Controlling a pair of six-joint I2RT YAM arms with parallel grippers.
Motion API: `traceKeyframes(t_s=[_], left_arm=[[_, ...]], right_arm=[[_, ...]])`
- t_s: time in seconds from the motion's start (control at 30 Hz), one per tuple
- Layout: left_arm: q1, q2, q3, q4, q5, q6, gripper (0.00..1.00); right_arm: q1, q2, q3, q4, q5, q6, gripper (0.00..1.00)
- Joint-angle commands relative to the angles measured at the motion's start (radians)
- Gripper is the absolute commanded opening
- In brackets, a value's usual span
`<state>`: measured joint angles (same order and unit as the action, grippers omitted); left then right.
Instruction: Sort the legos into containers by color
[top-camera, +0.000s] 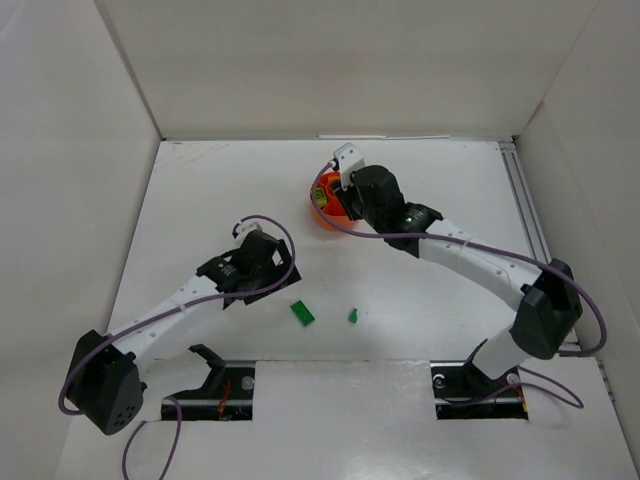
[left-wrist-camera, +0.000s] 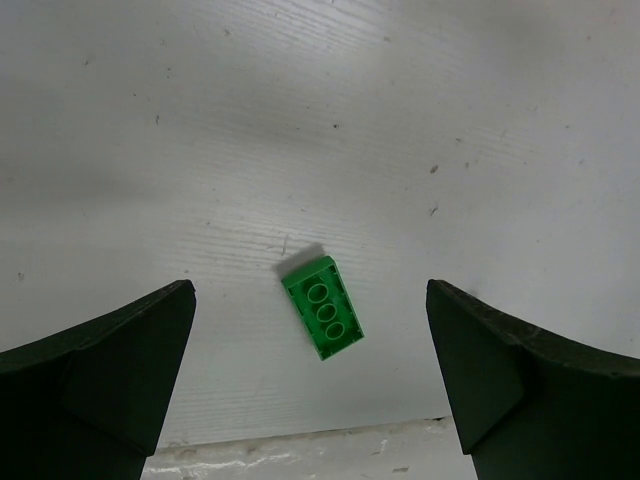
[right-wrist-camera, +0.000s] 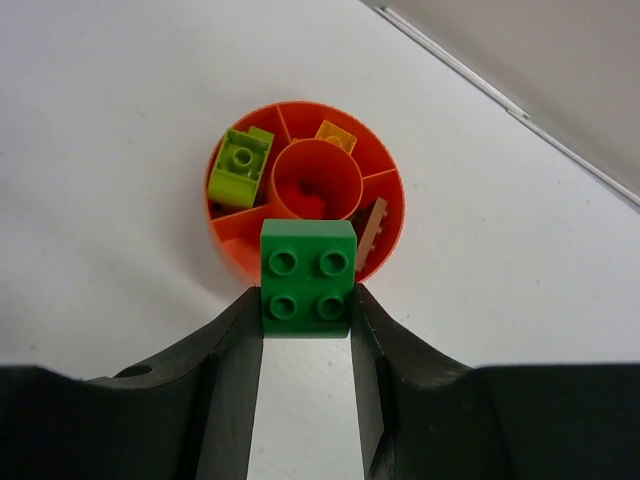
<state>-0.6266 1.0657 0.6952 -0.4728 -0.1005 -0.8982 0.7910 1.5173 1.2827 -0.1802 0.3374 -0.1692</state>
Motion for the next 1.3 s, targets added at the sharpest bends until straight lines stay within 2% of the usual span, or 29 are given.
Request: traceKeyframes(t_s=[0.0, 0.13, 0.43, 0.67, 0.83, 1.0, 1.27], left_arm=[[0.001, 0.026, 0.017, 0.036, 0.027, 0.018, 1.00], [0.001, 0.079, 0.006, 0.062, 0.061, 0.028, 1.00], [0.001, 0.120, 0.006, 0.074, 0.085, 0.028, 1.00], [0.001, 0.129, 0.006, 0.074, 0.094, 0.028, 1.00], [0.001, 0.129, 0.006, 0.074, 0.094, 0.028, 1.00], [0.001, 0.129, 0.006, 0.065, 0.094, 0.028, 1.00], [0.001, 0.129, 0.006, 0.056, 0.104, 0.028, 1.00]], right_arm=[[-0.033, 0.090, 0.053, 0.082, 0.037, -0.003, 0.26], [-0.033, 0.138, 0.070, 0.158, 0.100, 0.051, 0.26], [-0.052, 0.224, 0.010, 0.346, 0.068, 0.123, 0.27], [-0.052, 0.294, 0.001, 0.367, 0.078, 0.155, 0.32], [-0.052, 0.329, 0.001, 0.377, 0.090, 0.166, 0.37], [-0.052, 0.330, -0.019, 0.386, 0.109, 0.186, 0.53], [-0.052, 0.339, -0.029, 0.395, 0.121, 0.204, 0.58]])
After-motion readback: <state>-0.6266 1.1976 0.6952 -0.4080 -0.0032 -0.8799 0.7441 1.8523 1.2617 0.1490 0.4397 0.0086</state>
